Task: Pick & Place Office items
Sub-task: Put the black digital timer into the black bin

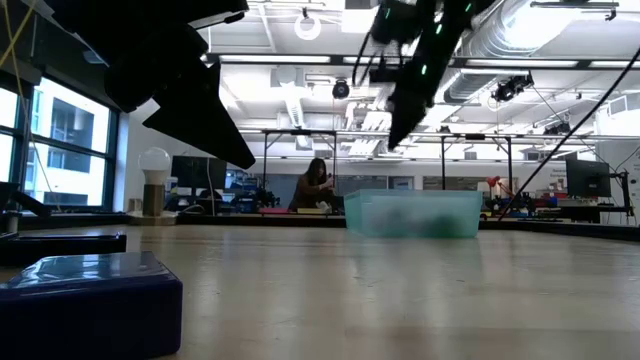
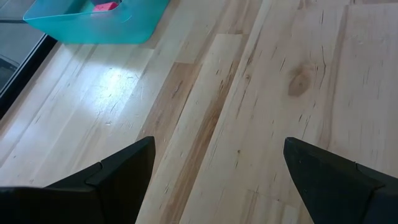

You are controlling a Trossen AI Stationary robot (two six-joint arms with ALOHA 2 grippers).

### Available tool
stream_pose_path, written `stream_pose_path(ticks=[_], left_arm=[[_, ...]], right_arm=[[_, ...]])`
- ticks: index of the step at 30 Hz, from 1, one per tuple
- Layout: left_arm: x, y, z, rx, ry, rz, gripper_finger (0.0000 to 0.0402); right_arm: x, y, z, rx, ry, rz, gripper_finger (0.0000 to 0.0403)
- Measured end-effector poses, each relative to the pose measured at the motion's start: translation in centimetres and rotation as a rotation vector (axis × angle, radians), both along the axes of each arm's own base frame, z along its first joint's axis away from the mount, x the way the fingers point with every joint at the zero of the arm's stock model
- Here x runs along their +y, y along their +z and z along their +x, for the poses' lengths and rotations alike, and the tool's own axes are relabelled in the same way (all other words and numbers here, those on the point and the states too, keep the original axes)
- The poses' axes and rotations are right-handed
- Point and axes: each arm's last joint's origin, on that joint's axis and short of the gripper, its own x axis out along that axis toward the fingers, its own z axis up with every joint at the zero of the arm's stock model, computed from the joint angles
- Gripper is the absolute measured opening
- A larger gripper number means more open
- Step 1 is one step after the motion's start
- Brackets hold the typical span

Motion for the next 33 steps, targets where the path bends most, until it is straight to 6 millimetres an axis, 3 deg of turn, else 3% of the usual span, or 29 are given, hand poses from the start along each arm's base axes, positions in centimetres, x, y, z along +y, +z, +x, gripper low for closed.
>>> stream_pose_path(ticks=[6, 11, 15, 23, 27, 33], left_arm=[[0.0, 0.0, 0.0, 0.001, -0.001, 0.001, 0.0347], [-0.1, 1.0, -0.5, 0.044, -0.079, -0.014, 0.0347], [0.1, 2.6, -1.4, 0.076, -0.139, -0.109, 0.0347], [0.0, 4.6, -2.3, 0.106, -0.251, -0.344, 0.0347], [-0.1, 4.6, -2.3, 0.109, -0.259, -0.356, 0.0347], [0.0, 4.7, -2.2, 0.09, -0.239, -0.369, 0.0347]], right_arm=[[4.5, 5.2, -2.1, -0.203, 0.032, -0.027, 0.0295], [9.1, 7.3, -4.2, -0.318, 0.078, 0.044, 0.0293], [13.1, 6.2, -5.3, -0.349, 0.166, 0.084, 0.0291], [19.7, 1.4, -6.1, -0.529, 0.242, -0.026, 0.0291], [21.5, -0.2, -6.4, -0.642, 0.294, 0.006, 0.0291], [22.9, -1.1, -7.1, -0.619, 0.397, -0.007, 0.0291]])
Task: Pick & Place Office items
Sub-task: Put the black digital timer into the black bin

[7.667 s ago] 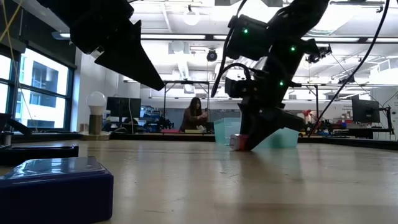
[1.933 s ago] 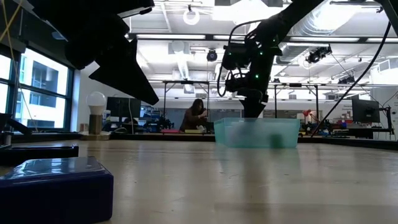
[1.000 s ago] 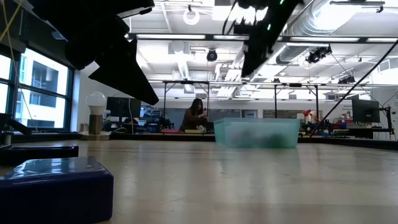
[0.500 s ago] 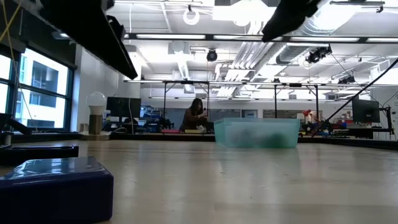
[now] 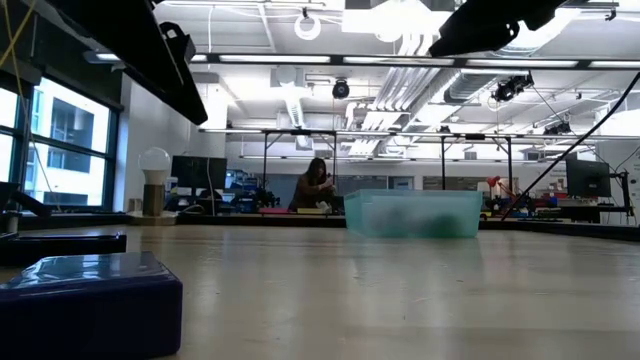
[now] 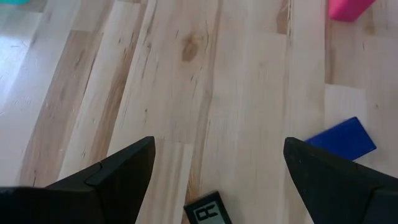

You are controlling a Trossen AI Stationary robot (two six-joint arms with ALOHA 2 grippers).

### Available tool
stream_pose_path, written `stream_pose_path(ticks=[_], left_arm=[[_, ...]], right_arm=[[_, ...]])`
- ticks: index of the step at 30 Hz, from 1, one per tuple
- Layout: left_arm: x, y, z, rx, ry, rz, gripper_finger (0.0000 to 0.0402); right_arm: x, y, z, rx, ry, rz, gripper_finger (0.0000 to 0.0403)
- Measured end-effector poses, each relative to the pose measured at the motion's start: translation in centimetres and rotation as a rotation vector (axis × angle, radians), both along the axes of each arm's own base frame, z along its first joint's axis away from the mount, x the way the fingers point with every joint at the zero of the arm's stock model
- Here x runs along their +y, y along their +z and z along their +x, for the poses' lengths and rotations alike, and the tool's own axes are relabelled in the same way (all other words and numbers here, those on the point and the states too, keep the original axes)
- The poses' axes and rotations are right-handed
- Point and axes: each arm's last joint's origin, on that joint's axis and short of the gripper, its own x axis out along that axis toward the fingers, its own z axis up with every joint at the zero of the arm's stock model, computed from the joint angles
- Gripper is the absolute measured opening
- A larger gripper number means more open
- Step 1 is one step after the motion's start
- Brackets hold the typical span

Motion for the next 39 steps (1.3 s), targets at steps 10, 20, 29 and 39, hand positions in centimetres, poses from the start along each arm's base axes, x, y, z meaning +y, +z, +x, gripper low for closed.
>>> stream_pose_path(ticks=[10, 20, 29, 39], left_arm=[[0.0, 0.0, 0.0, 0.004, -0.005, -0.003, 0.0346], [-0.2, -1.0, 1.2, -0.076, 0.198, -0.093, 0.0336], [-0.2, 0.2, 2.3, -0.115, -0.037, -0.02, 0.0336], [-0.2, 5.0, 2.4, -0.087, -0.277, -0.362, 0.0335]], right_arm=[[0.6, 0.0, -0.3, -0.002, 0.024, 0.018, 0.0291], [2.0, -0.1, -1.0, 0.002, 0.084, 0.051, 0.0291], [3.5, -0.1, -1.9, 0.002, 0.154, 0.051, 0.0291], [3.8, -0.1, -2.1, 0.003, 0.168, 0.048, 0.0291]])
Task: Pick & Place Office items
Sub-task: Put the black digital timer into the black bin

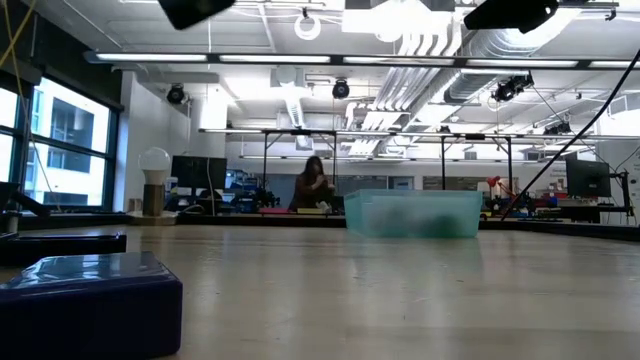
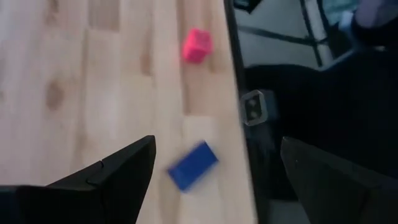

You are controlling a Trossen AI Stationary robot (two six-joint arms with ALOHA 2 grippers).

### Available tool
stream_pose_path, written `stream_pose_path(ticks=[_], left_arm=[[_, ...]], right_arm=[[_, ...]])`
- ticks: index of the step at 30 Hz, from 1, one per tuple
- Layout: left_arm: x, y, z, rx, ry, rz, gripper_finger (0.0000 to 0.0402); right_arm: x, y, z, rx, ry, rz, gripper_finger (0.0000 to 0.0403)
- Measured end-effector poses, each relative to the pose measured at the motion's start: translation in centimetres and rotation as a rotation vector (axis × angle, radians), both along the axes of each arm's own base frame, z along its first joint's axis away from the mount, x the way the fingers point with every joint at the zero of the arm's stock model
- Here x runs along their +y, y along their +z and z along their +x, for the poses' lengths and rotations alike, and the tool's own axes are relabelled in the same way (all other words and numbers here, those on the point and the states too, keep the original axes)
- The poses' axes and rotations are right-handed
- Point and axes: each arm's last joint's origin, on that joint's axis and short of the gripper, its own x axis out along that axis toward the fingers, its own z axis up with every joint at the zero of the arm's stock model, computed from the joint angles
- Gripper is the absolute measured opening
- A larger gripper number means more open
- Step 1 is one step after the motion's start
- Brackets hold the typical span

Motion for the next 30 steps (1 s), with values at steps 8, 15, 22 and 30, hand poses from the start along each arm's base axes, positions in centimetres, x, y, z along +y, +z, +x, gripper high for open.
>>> stream_pose_path(ticks=[8, 15, 22, 30], left_arm=[[0.0, 2.8, -1.9, 0.248, 0.084, 0.039, 0.0335], [-1.3, 2.5, -4.7, 0.431, 0.19, 0.204, 0.0335], [-2.6, -0.8, -4.9, 0.566, 0.279, 0.398, 0.0335], [-2.7, -4.0, -2.8, 0.6, 0.355, 0.497, 0.0335]], right_arm=[[0.0, 0.0, 0.0, 0.0, -0.002, 0.005, 0.0291], [0.0, 0.0, 0.0, 0.0, -0.007, 0.014, 0.0291], [0.0, 0.0, 0.0, 0.001, -0.007, 0.013, 0.0291], [0.0, 0.0, 0.0, 0.002, -0.006, 0.013, 0.0291]])
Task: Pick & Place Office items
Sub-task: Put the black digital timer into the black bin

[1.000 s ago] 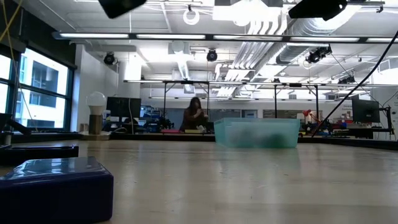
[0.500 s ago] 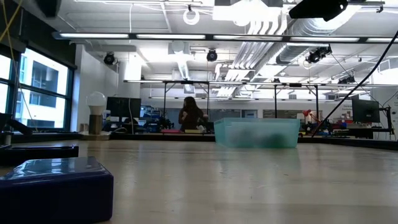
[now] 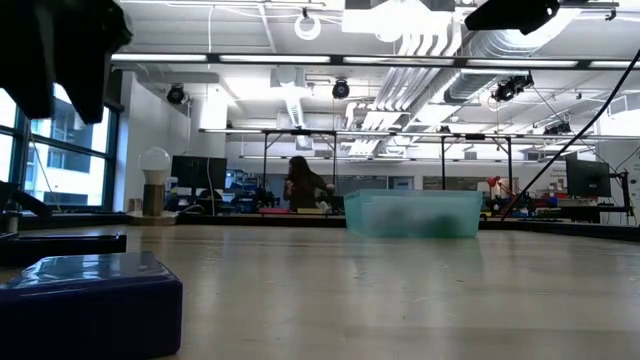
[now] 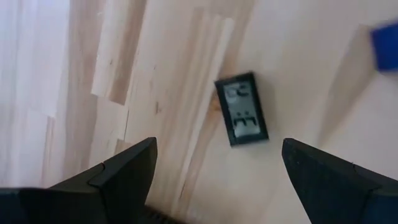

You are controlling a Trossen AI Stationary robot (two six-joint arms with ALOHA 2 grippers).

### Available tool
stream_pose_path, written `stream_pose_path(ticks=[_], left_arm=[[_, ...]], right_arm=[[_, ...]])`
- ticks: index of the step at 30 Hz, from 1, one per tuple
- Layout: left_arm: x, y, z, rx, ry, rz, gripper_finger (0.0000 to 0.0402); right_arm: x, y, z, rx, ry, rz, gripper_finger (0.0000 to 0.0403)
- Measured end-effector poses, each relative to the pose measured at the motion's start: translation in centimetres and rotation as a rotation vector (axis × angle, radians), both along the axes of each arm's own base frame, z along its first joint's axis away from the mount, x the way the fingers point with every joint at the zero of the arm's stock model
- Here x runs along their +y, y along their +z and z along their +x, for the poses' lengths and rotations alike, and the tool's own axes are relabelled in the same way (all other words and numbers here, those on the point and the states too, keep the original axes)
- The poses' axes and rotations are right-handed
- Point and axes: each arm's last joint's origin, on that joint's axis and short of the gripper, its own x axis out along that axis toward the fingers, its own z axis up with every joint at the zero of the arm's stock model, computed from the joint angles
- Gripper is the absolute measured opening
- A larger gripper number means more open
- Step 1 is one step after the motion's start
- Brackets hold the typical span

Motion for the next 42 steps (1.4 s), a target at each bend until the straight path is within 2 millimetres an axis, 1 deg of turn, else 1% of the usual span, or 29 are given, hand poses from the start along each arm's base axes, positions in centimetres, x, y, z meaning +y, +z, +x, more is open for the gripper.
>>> stream_pose_path(ticks=[2, 7, 10, 13, 16, 21, 26, 30, 36, 42], left_arm=[[0.2, -0.6, 0.5, 0.003, 0.051, 0.012, 0.0335], [0.4, -2.1, 1.4, 0.029, 0.104, 0.028, 0.0335], [0.5, -2.9, 2.1, 0.06, 0.162, -0.032, 0.0335], [0.2, -3.8, 3.1, 0.077, 0.108, -0.121, 0.0335], [0.1, -4.2, 3.9, 0.05, 0.091, -0.159, 0.0335], [1.1, -5.3, 3.6, 0.098, 0.093, -0.127, 0.0335], [1.3, -6.8, 3.0, 0.125, 0.073, -0.13, 0.0335], [1.6, -7.6, 2.7, 0.15, 0.078, -0.138, 0.0335], [2.2, -7.8, 3.0, 0.145, 0.08, -0.145, 0.0335], [2.3, -7.8, 3.5, 0.119, 0.073, -0.163, 0.0335]], right_arm=[[0.0, 0.0, 0.0, 0.002, 0.002, 0.004, 0.0291], [-0.1, -0.2, -0.1, 0.024, -0.005, 0.003, 0.0291], [-0.2, -0.4, -0.2, 0.041, -0.012, 0.002, 0.0291], [-0.2, -0.4, -0.2, 0.041, -0.013, 0.002, 0.0291], [-0.2, -0.4, -0.2, 0.041, -0.013, 0.002, 0.0291], [-0.2, -0.4, -0.2, 0.04, -0.013, 0.003, 0.0291], [-0.1, -0.4, -0.2, 0.046, 0.002, 0.011, 0.0291], [-0.1, -0.4, -0.2, 0.048, 0.006, 0.014, 0.0291], [-0.1, -0.4, -0.2, 0.048, 0.007, 0.015, 0.0291], [-0.1, -0.4, -0.2, 0.048, 0.005, 0.02, 0.0291]])
